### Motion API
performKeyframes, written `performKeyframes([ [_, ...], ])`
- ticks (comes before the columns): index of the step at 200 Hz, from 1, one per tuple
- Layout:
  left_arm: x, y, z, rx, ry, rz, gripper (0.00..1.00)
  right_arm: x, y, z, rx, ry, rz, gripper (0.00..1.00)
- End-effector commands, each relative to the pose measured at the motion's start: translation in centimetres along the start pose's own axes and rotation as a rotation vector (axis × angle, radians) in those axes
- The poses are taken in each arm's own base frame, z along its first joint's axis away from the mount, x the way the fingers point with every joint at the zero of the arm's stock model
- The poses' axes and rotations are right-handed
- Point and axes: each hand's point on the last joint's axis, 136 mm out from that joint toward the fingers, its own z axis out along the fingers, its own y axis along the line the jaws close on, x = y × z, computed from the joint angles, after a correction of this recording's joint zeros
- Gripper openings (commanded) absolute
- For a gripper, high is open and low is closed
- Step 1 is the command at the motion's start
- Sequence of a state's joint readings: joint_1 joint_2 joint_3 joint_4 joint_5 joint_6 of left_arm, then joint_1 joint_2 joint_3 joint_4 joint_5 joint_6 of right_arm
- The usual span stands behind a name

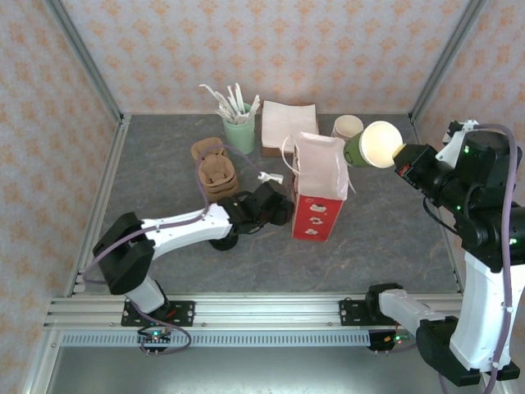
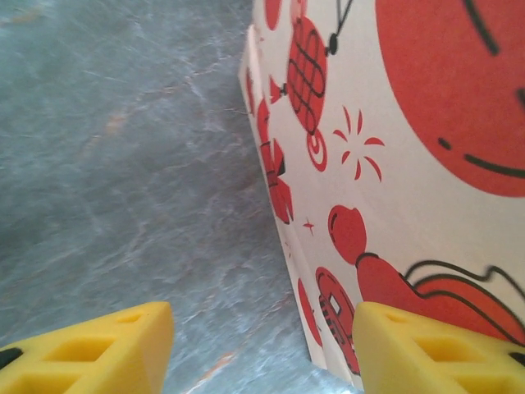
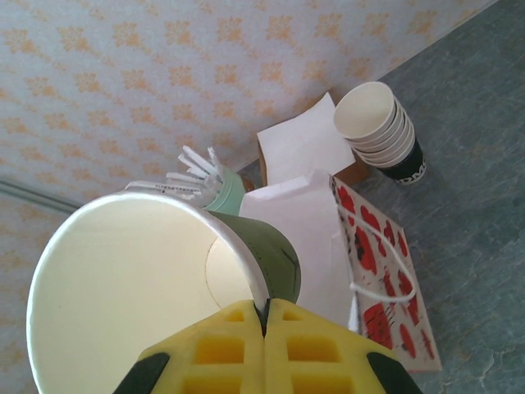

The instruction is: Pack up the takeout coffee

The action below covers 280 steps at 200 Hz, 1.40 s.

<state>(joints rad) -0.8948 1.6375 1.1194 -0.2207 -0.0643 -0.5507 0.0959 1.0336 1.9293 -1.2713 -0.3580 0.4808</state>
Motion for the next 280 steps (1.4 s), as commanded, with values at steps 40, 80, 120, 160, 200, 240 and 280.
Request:
performKeyframes([
  [40, -1.7, -6.9, 2.2, 0.132, -0.038, -0.038, 0.61, 1.0, 1.5, -2.8, -0.088, 0.015, 0.020, 0.00],
  [80, -2.7, -8.8, 2.0, 0.186, -0.046, -0.037, 0.62, 1.7, 2.2, -3.0, -0.137, 0.049, 0.024, 0.00],
  [120, -3.1, -11.5, 4.5, 0.242, -0.025, 0.004, 0.63, 1.6, 2.3, -3.6, -0.145, 0.032, 0.020, 0.00],
  [160, -3.2, -13.2, 4.4, 0.281, -0.028, 0.010, 0.63, 2.1, 2.0, -3.7, -0.149, 0.032, 0.036, 0.00],
  [200, -4.2, -10.2, -1.1, 0.288, -0.039, 0.016, 0.72, 3.5, 1.5, -0.8, -0.170, 0.101, 0.030, 0.00],
  [240, -4.7, -0.3, -7.7, 0.132, -0.091, -0.037, 0.74, 6.3, 0.6, 2.7, -0.202, 0.206, 0.073, 0.00],
  [280, -1.8, 8.7, -12.9, -0.041, -0.122, -0.185, 0.80, 9.4, -0.3, 5.3, -0.186, 0.287, 0.044, 0.00],
])
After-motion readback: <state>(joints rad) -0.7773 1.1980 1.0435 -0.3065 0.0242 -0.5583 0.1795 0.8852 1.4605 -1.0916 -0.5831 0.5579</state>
